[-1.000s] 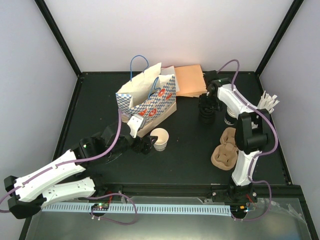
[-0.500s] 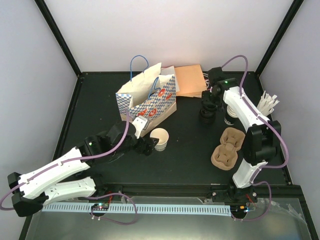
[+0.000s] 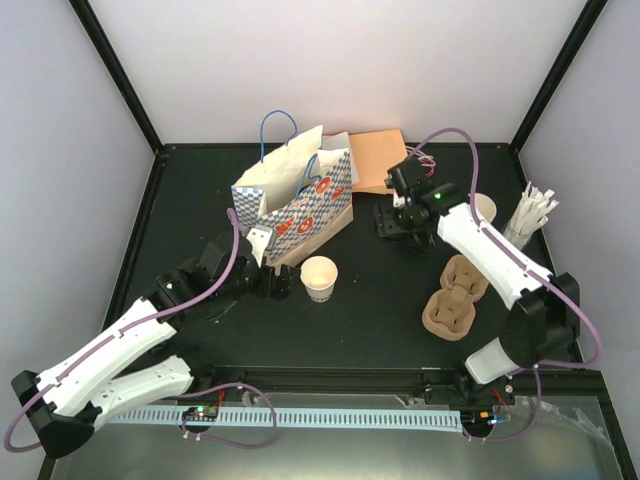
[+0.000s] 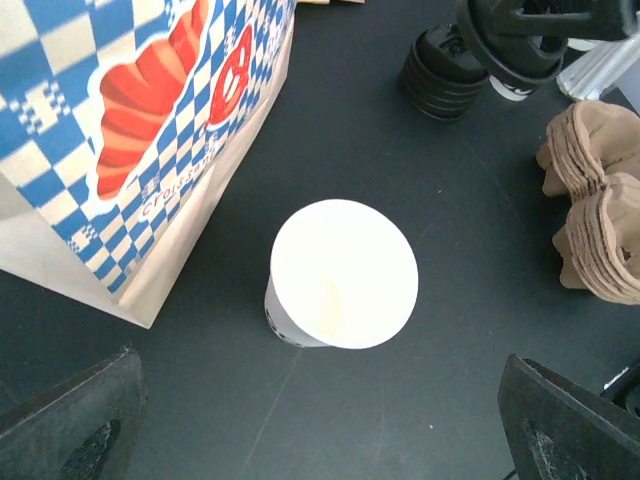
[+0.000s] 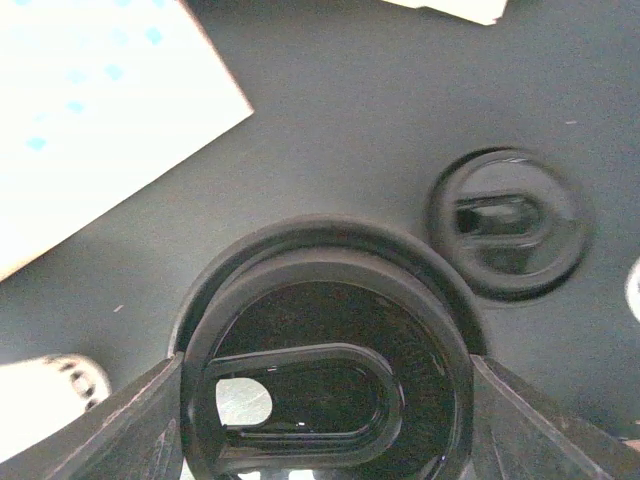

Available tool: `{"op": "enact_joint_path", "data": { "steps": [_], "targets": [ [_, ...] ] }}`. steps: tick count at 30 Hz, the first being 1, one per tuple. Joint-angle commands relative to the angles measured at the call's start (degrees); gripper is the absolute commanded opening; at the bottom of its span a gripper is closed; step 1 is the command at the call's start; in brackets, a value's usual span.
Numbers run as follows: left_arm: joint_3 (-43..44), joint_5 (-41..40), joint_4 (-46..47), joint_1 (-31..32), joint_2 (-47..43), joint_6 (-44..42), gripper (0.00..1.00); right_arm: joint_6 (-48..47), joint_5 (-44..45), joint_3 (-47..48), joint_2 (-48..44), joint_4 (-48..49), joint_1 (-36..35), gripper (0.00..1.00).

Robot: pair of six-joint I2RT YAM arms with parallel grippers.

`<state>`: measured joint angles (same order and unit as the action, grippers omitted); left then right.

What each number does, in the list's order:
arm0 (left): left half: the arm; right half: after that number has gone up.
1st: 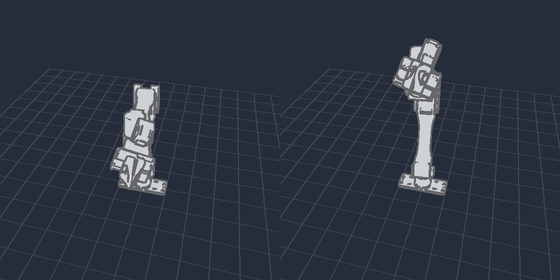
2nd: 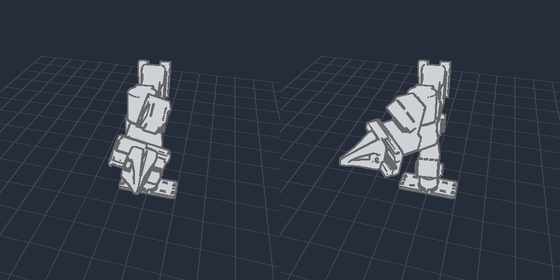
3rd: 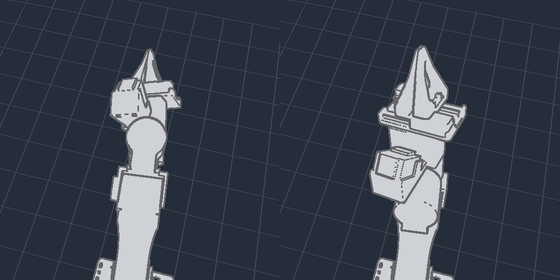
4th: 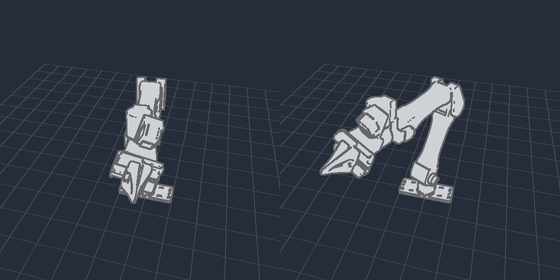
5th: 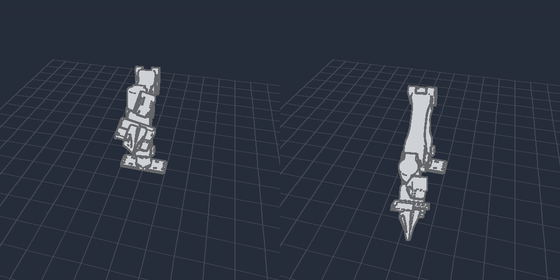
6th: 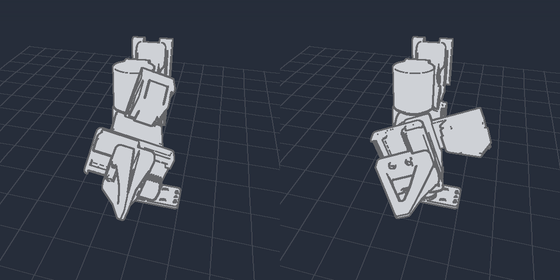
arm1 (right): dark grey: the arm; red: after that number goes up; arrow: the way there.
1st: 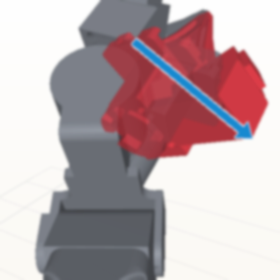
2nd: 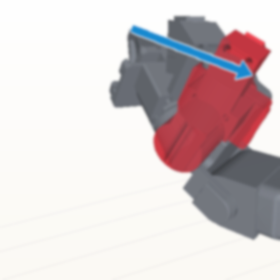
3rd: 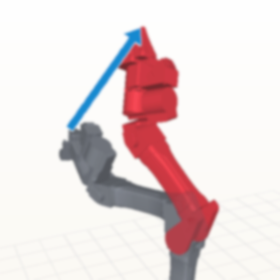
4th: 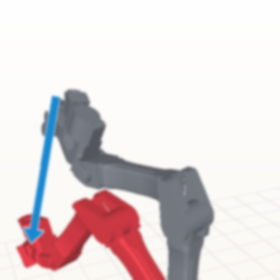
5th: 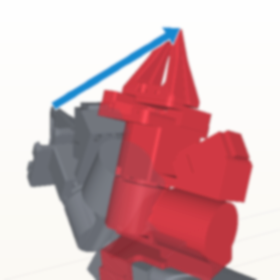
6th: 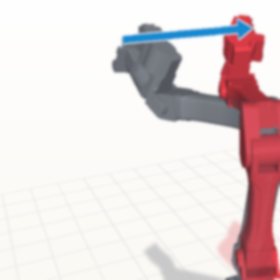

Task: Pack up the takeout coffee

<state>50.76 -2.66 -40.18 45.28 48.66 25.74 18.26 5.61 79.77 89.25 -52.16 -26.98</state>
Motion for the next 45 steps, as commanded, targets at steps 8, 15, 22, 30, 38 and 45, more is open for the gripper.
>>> {"op": "enact_joint_path", "data": {
  "steps": [8,15,22,30,38,45],
  "targets": [
    [-4.7,5.6,2.4,-3.0,-2.8,4.3,0.98,-3.5,-15.5,-15.7,-13.9,17.7,-12.9,0.72],
    [-8.3,9.6,6.0,-5.2,-4.4,7.4,0.96,-4.9,-14.8,-14.6,-10.2,18.7,-18.8,0.71],
    [-10.0,13.6,7.4,-8.5,-5.1,8.1,0.96,-6.5,-10.7,-12.3,-6.3,18.8,-23.7,0.71],
    [-12.2,18.3,9.2,-12.9,-5.5,8.9,0.97,-7.0,-7.8,-10.9,-3.7,18.7,-25.0,0.72],
    [-12.9,20.4,10.6,-14.4,-4.9,8.7,0.98,-8.1,-6.1,-9.0,-1.2,17.6,-26.6,0.71],
    [-14.0,22.5,12.1,-15.3,-4.1,8.8,0.94,-9.2,-5.2,-7.5,0.8,16.4,-27.7,0.72]
  ]
}}
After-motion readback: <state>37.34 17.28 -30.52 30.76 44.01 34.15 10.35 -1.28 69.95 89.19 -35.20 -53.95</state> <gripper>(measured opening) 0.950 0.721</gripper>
